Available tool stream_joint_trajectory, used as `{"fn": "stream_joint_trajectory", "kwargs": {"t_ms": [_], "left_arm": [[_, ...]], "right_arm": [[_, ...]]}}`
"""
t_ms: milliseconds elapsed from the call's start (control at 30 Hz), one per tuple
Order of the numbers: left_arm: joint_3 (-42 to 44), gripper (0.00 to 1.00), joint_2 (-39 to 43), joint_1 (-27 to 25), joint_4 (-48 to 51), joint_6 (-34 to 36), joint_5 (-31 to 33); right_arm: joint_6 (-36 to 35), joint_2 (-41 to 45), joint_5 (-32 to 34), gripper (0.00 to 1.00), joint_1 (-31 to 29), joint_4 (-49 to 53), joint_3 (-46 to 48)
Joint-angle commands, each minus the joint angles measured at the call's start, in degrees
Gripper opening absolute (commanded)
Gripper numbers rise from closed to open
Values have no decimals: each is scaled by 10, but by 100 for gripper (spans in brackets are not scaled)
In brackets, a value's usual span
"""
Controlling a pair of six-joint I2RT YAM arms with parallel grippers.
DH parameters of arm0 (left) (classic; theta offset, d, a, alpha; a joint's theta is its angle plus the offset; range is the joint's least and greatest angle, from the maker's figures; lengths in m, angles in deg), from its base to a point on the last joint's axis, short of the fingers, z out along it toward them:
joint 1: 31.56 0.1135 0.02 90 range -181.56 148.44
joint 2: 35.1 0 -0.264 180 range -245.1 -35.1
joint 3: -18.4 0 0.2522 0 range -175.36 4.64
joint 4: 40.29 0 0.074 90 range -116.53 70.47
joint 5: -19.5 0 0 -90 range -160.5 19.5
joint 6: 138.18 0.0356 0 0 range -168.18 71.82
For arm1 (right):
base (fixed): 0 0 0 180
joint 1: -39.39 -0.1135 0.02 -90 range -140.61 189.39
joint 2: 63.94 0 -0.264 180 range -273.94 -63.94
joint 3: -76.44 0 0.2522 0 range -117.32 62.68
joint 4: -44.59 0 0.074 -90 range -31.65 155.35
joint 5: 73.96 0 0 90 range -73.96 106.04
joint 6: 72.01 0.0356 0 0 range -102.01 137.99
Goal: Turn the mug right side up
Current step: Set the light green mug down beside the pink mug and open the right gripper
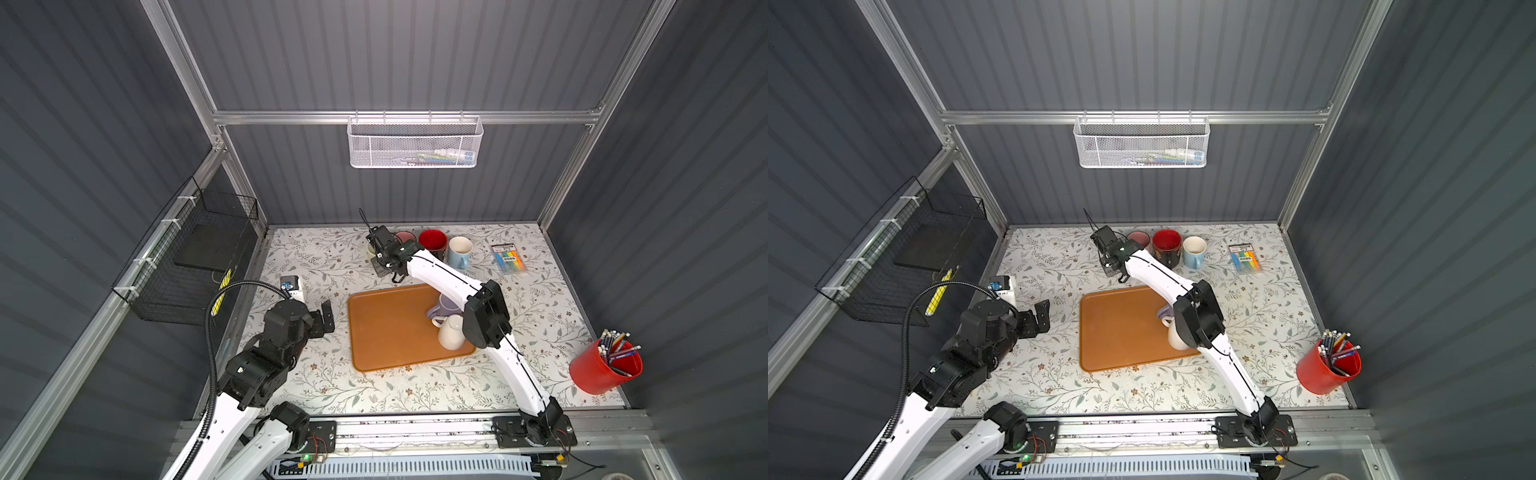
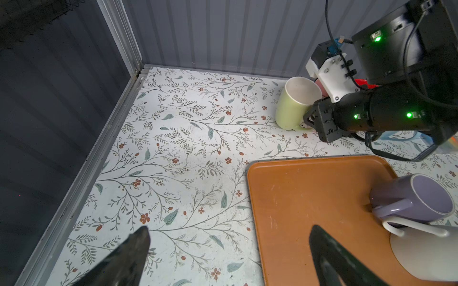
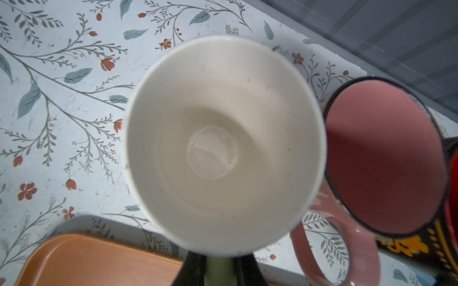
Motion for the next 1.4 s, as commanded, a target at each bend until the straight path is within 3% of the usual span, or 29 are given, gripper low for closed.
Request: {"fn": "stream_joint_trajectory", "kwargs": {"t_ms": [0,1033,1167,1367], "left_arm": [[9,100,-4,-1,-6,8,-7],[11,100,-11,0,-8,15,-8],[11,100,-11,0,-9,16,-8],[12,100,-11,0,-10,20,-11]], "right_arm": [[10,-5,16,0,9,-28,-37],[9,-40,9,0,14,-32,-41],[9,-41,9,4,14,-29,-41],[11,-37,2,22,13,-25,-37]]}}
